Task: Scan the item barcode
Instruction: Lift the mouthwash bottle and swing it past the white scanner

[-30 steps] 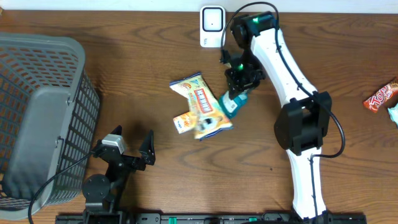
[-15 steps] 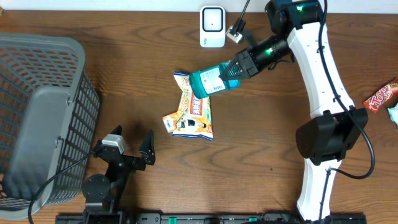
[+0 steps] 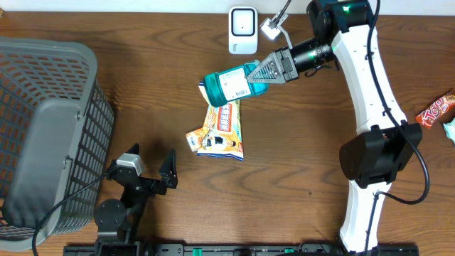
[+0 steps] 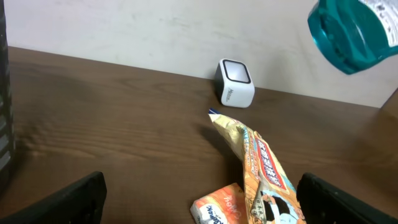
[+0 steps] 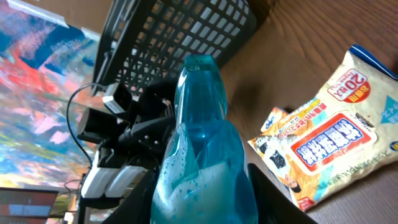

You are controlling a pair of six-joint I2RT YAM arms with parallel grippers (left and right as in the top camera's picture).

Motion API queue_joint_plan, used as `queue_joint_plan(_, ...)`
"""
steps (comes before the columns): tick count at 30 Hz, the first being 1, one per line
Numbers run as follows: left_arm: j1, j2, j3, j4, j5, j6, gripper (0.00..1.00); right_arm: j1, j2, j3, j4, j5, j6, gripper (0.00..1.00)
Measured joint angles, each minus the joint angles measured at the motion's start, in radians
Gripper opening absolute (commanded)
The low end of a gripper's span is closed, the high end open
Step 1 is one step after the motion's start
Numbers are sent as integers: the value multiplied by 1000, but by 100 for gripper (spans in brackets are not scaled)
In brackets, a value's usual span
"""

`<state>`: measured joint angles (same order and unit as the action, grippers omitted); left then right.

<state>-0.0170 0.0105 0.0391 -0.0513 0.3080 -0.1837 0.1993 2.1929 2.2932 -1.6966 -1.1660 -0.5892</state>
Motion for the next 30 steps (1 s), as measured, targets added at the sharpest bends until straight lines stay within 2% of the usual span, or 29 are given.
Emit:
queue_joint_plan(6,0,0,0,0,0,0,98,-5,0,0,10,78,-79,3)
queue_joint_plan(10,0,0,0,0,0,0,98,-5,0,0,106,174,-110,1)
queue_joint_plan(15,0,0,0,0,0,0,98,-3,0,0,279,408,0,1)
queue_joint_plan(20,0,0,0,0,0,0,98,17,0,0,356,717,122,1)
queue_joint_plan(27,0,0,0,0,0,0,98,95,0,0,444,949,175,1)
queue_joint_plan(30,0,0,0,0,0,0,98,143,0,-2,555,1118,218,1)
